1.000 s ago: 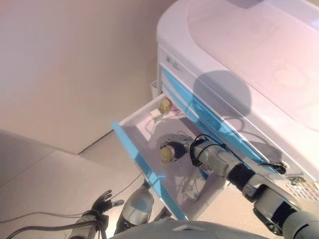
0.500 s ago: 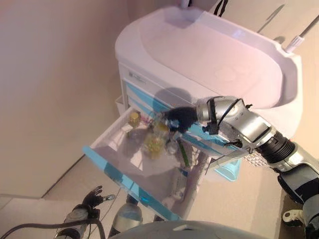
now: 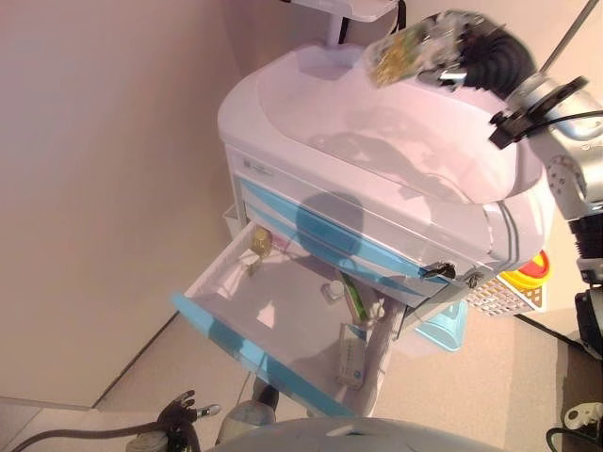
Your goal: Open the drawer and pick up the medicine
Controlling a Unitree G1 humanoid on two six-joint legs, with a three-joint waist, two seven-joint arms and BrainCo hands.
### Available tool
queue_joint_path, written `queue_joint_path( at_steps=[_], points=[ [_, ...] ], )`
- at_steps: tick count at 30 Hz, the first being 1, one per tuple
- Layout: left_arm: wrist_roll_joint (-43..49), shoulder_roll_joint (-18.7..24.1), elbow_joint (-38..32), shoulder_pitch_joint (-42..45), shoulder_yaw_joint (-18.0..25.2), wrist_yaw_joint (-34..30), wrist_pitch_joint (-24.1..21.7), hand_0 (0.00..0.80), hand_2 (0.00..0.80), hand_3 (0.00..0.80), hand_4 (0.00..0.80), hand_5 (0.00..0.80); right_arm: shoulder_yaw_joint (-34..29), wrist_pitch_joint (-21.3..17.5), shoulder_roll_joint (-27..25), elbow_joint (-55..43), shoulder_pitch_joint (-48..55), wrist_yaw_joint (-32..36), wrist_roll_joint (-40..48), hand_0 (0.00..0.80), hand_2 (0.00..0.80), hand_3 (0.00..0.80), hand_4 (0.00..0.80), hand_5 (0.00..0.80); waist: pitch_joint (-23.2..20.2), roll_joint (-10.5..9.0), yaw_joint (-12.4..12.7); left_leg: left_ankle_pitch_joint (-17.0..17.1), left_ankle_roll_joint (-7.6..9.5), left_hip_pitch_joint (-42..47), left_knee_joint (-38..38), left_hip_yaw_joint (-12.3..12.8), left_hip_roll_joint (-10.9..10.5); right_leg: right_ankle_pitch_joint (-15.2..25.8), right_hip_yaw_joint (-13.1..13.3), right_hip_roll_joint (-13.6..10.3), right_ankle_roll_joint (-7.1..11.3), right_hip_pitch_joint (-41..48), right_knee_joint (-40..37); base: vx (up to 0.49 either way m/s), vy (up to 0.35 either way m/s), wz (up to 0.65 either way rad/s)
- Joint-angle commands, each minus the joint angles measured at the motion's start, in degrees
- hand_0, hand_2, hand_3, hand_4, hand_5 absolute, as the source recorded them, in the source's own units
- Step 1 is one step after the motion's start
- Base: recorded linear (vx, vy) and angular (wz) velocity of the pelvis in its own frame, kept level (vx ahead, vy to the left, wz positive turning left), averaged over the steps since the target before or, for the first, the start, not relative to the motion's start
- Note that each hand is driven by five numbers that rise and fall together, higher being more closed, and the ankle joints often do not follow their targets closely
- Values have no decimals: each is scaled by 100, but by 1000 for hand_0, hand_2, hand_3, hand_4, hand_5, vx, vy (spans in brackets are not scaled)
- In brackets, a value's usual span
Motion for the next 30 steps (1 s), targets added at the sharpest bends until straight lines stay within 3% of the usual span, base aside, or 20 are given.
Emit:
queue_joint_path(
  at_steps=[1, 8, 15, 30],
  points=[
    [-79, 242, 300, -107, -290, -24, 76, 0, 0, 0, 0, 0, 282, -84, -463, 511, -783, -386, -359, 800, 800, 800, 800, 800, -223, -147, 137, -937, 156, 348, 97, 96, -343, 373, 205, -315, 508, -251, 137, 0, 0, 0],
    [-114, 330, 2, -36, -428, -19, 194, 0, 0, 0, 0, 0, 1654, -206, -921, 1785, -1703, -126, -2092, 800, 800, 800, 800, 800, -125, -183, 280, -928, 176, 402, 97, -69, -397, 382, 107, -334, 485, -160, 116, 30, 3, 12],
    [-116, 388, -238, -38, -511, -26, 278, 0, 0, 0, 0, 0, 2556, 20, -968, 2553, -2272, 838, -2983, 800, 800, 800, 800, 800, -58, -229, 403, -904, 181, 430, 81, -226, -437, 390, 15, -358, 488, -98, 104, 29, 5, 16],
    [18, 458, -317, 50, -457, -52, 335, 0, 0, 0, 0, 0, 2471, 141, -630, 3058, -1704, 1959, -3810, 800, 800, 800, 800, 800, 70, -204, 599, -864, 200, 468, 60, -417, -471, 381, -117, -400, 497, -41, 124, 30, 14, 7]
  ],
)
